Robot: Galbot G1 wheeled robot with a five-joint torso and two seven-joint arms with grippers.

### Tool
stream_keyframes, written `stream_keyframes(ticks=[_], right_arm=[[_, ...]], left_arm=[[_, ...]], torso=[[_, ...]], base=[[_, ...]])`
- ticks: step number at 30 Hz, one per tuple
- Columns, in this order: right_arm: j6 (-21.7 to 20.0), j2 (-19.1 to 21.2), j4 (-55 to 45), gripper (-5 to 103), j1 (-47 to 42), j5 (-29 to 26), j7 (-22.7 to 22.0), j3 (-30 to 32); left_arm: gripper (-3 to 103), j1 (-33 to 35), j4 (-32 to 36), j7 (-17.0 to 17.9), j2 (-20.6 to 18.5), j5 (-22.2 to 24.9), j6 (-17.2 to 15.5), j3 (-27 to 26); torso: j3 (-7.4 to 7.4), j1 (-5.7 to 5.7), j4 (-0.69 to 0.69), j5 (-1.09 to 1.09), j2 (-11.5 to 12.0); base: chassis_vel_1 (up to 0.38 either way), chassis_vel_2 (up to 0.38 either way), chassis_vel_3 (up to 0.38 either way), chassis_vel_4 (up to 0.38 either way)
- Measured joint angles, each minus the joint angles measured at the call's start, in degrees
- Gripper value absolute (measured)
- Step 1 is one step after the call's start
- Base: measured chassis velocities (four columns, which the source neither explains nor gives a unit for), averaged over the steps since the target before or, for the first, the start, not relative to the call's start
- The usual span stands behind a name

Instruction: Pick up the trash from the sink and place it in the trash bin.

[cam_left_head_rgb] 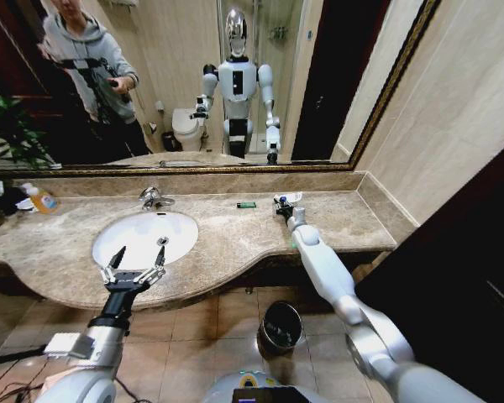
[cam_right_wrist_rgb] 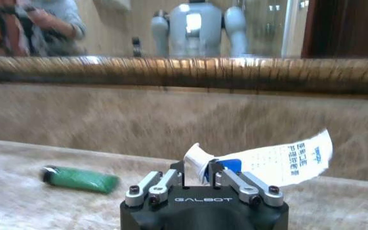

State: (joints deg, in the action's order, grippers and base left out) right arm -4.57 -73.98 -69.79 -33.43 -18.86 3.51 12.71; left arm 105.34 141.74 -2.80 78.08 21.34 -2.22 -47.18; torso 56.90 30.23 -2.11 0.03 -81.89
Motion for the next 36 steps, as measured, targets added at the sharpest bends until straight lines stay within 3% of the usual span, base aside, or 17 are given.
stream_keyframes(ticks=[2, 4, 6, 14, 22, 30, 32, 35, 36], right_arm=[[-0.81, 3.84, -7.19, 20, -4.69, -2.43, -0.29, 0.01], [-0.91, 4.78, -9.41, 20, -6.33, -2.96, -0.36, 0.06], [-1.45, 7.23, -16.05, 14, -11.08, -4.22, -0.85, 0.76], [-3.22, 11.72, -31.22, 0, -24.29, -5.91, -3.38, 4.03], [-3.36, 12.30, -35.59, 0, -27.41, -5.54, -5.13, 5.20], [-3.47, 10.92, -33.27, -1, -25.70, -4.85, -5.75, 3.80], [-3.47, 10.58, -32.38, 4, -25.06, -4.74, -5.76, 3.44], [-3.43, 9.60, -29.14, 20, -22.54, -4.06, -5.78, 2.50], [-3.36, 9.26, -27.65, 20, -21.38, -3.07, -5.83, 2.32]], left_arm=[[100, 0.00, 0.00, 0.00, 0.01, 0.00, 0.00, 0.00], [100, 0.00, 0.00, 0.00, 0.01, 0.00, 0.00, 0.00], [100, 0.00, 0.00, 0.00, 0.01, 0.00, 0.00, 0.00], [100, 0.00, 0.00, 0.00, 0.01, 0.00, 0.00, 0.00], [100, 0.00, 0.00, 0.00, 0.01, 0.00, 0.00, 0.00], [100, 0.00, 0.00, 0.00, 0.01, 0.00, 0.00, 0.00], [100, 0.01, 0.00, 0.00, 0.01, 0.00, 0.00, 0.00], [100, 0.00, 0.00, 0.00, 0.01, 0.00, 0.00, 0.00], [100, 0.00, 0.00, 0.00, 0.01, 0.00, 0.00, 0.00]], torso=[[-0.01, 0.00, 0.00, -0.03, 0.00], [0.00, 0.00, 0.02, -0.01, 0.00], [0.00, 0.00, 0.00, -0.02, 0.00], [-0.01, -0.01, 0.01, -0.01, 0.00], [0.00, -0.01, 0.00, -0.02, 0.00], [0.00, 0.00, 0.00, -0.03, 0.00], [0.01, 0.00, 0.00, -0.02, 0.00], [0.01, 0.00, 0.00, -0.03, 0.00], [0.01, 0.00, 0.00, -0.03, 0.00]], base=[[0.000, 0.000, 0.000, 0.000], [0.000, 0.000, 0.000, 0.000], [0.000, 0.000, 0.000, 0.000], [0.000, 0.000, 0.000, 0.000], [0.000, 0.000, 0.000, 0.000], [0.000, 0.000, 0.000, 0.000], [0.000, 0.000, 0.000, 0.000], [0.000, 0.000, 0.000, 0.000], [0.000, 0.000, 0.000, 0.000]])
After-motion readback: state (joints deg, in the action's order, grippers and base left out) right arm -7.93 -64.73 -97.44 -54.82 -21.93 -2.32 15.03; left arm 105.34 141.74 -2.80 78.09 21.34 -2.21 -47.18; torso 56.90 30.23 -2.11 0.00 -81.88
